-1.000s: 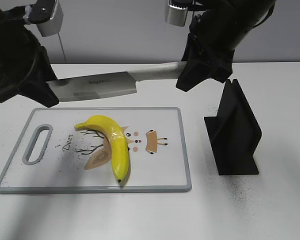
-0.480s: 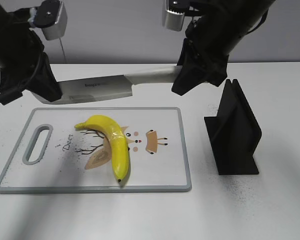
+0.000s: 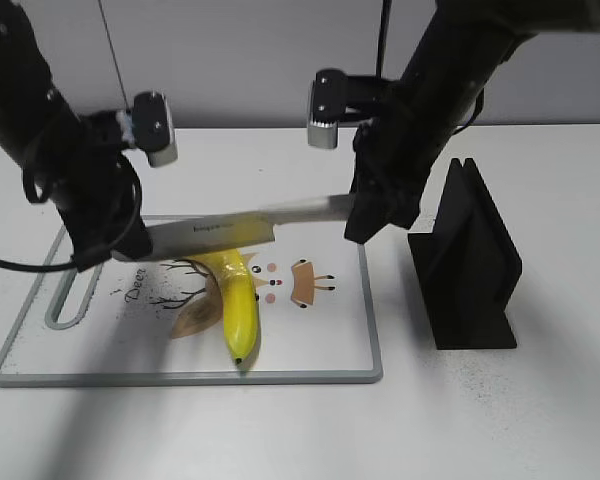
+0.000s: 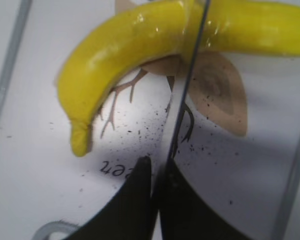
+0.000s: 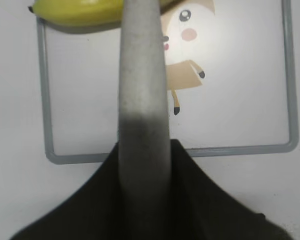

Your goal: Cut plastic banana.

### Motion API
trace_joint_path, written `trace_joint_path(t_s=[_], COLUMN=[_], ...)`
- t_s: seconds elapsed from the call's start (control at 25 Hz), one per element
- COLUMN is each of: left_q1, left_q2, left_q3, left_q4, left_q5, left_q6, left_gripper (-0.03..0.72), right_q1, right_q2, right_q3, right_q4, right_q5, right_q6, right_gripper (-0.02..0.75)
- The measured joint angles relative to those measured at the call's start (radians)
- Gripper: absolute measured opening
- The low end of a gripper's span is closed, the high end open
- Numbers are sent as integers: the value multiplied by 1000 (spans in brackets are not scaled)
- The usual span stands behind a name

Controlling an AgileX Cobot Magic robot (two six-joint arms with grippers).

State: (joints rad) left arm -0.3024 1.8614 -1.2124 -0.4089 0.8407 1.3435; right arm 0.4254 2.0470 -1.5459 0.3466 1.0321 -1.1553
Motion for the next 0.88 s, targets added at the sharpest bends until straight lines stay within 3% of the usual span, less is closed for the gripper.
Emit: trace_joint_path(t_s=[0.36, 0.88], left_q1=[-13, -21], left_q2=[115, -66], left_q3=[54, -39], left_q4=[-37, -1], left_q5=[-100, 115], left_q6=[1, 1], left_gripper=[6, -6], right_q1=[8, 10], right_q2=[158, -36], right_q3=[-41, -50], right_q4=[-92, -110], right_q5=[-45, 48], right_q6=[20, 44], right_gripper=[209, 205])
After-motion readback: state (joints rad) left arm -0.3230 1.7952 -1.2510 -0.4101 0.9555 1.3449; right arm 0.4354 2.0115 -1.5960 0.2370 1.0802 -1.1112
